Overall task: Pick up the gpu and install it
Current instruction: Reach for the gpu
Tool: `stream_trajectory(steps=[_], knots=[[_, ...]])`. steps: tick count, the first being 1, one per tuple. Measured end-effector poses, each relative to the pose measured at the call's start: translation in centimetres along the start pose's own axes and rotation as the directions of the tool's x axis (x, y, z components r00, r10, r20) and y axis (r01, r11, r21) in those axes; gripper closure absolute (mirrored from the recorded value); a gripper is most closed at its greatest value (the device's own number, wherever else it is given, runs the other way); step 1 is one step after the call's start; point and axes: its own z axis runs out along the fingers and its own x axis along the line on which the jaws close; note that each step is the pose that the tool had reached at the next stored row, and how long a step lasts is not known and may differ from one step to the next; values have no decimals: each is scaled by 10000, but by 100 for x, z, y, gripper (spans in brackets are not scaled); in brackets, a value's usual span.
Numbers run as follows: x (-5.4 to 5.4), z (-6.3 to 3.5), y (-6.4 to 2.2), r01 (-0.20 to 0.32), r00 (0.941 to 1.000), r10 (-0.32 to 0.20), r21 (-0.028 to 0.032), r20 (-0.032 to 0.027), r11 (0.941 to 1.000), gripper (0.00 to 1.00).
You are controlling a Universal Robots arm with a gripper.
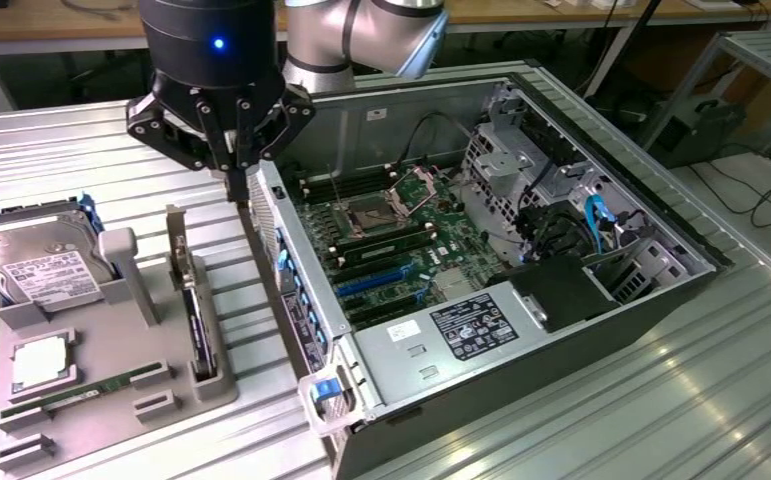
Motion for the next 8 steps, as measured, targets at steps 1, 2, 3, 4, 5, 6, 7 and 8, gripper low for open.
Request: stream_trajectory(steps=[1,2,3,4,5,6,7,8], knots=[[14,0,-6,2,10000,-2,0,0,10000,89],[27,-1,-11,4,10000,-4,-1,0,10000,89],[40,-1,-17,7,10000,-7,-1,0,10000,89],[54,-2,-24,11,10000,-11,-1,0,10000,89],[69,-3,-32,16,10000,-16,-1,0,10000,89],[82,-3,-38,19,10000,-19,-1,0,10000,89],[104,-4,-46,22,10000,-22,-1,0,10000,89],[122,-5,-52,25,10000,-25,-1,-1,10000,89]])
